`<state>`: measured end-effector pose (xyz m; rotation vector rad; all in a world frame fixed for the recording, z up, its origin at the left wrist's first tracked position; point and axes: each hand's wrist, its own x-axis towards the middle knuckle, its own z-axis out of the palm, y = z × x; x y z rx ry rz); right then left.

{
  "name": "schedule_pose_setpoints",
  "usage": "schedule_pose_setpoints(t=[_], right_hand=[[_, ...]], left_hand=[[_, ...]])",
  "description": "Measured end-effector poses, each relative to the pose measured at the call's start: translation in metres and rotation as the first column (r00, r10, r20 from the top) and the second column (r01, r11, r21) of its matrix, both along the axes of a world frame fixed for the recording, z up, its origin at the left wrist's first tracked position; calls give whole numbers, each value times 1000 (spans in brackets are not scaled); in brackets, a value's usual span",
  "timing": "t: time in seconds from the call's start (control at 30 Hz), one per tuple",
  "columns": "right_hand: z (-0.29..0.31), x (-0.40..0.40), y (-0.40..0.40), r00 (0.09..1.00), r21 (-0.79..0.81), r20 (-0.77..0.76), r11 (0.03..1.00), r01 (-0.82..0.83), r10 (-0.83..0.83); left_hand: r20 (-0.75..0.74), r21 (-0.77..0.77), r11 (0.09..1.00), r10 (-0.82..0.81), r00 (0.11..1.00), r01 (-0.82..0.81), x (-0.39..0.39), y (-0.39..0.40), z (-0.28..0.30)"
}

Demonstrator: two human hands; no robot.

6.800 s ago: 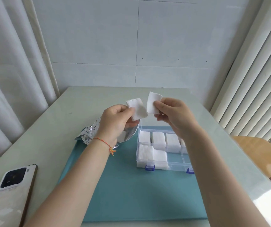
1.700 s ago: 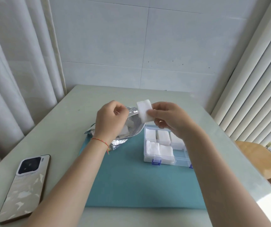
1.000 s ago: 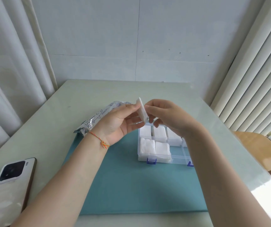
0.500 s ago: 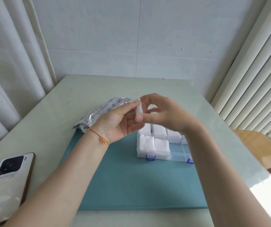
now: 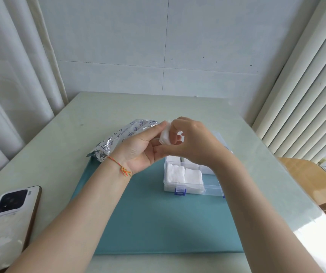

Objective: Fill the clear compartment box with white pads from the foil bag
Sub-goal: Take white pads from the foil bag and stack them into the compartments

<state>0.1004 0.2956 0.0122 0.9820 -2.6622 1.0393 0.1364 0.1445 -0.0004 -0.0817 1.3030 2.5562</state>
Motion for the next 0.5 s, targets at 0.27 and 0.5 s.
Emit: schedule_pose_setpoints(t=[0.27, 0.5], right_hand=[[0, 2, -2, 999, 49, -51, 999, -3, 5], [-1, 1, -1, 995, 54, -96, 998, 19, -14]], left_hand=[[-53, -49, 998, -46, 998, 43, 4, 5, 4], [-69, -115, 992, -62, 996, 54, 3, 6, 3]])
